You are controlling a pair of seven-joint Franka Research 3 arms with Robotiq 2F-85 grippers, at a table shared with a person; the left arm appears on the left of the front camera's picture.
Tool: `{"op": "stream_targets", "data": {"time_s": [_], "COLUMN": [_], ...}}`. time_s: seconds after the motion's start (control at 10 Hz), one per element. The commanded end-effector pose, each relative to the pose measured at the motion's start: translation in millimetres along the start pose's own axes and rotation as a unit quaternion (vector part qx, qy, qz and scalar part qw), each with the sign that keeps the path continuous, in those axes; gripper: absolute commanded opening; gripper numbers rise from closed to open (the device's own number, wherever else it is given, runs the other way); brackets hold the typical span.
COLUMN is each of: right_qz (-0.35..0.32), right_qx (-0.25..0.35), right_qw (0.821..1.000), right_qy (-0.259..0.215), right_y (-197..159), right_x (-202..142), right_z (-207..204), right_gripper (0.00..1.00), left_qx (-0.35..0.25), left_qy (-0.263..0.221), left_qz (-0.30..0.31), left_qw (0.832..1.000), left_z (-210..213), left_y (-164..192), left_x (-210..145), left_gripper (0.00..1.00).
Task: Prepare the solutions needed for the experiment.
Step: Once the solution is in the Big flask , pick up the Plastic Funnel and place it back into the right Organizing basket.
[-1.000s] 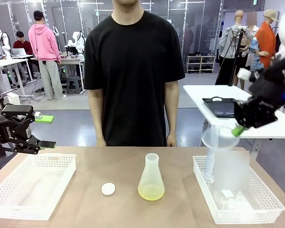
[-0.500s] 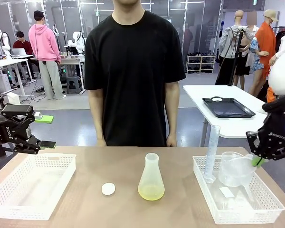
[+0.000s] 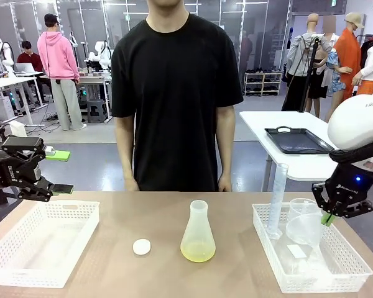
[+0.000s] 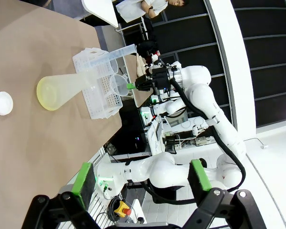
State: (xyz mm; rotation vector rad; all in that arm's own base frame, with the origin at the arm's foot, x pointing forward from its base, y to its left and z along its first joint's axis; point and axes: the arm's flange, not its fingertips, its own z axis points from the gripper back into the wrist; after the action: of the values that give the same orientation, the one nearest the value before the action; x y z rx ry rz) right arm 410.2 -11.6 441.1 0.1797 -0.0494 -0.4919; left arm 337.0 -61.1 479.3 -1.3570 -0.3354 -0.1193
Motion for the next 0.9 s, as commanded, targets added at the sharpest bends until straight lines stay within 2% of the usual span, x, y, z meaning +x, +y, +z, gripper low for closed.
{"op": "stream_targets", "data": {"time_s": [0.0, 0.1, 0.5, 0.6, 0.8], "right_qz": [-0.025, -0.023, -0.023, -0.003, -0.003], "right_qx": [-0.003, -0.003, -0.007, -0.002, -0.002], "right_qw": [1.0, 1.0, 1.0, 1.0, 1.0], "right_qy": [-0.015, -0.011, -0.006, 0.002, 0.002], "right_y": [7.5, 10.2, 13.7, 6.3, 6.3], "right_x": [4.1, 5.7, 5.6, 5.9, 5.9], "right_z": [-9.9, -12.3, -15.2, -14.7, -14.7], "right_gripper": [0.04, 0.04, 0.43, 0.54, 0.54], "left_qx": [-0.014, -0.014, -0.014, -0.014, -0.014], "left_qy": [-0.005, -0.005, -0.005, -0.005, -0.005], "left_qz": [0.001, 0.001, 0.001, 0.001, 0.001], "left_qw": [1.0, 1.0, 1.0, 1.0, 1.0], "left_z": [-2.0, -2.0, -2.0, -2.0, -2.0], "left_y": [-1.6, -1.6, -1.6, -1.6, -1.6], "left_x": [1.5, 1.5, 1.5, 1.5, 1.5], "left_gripper": [1.0, 1.0, 1.0, 1.0, 1.0]}}
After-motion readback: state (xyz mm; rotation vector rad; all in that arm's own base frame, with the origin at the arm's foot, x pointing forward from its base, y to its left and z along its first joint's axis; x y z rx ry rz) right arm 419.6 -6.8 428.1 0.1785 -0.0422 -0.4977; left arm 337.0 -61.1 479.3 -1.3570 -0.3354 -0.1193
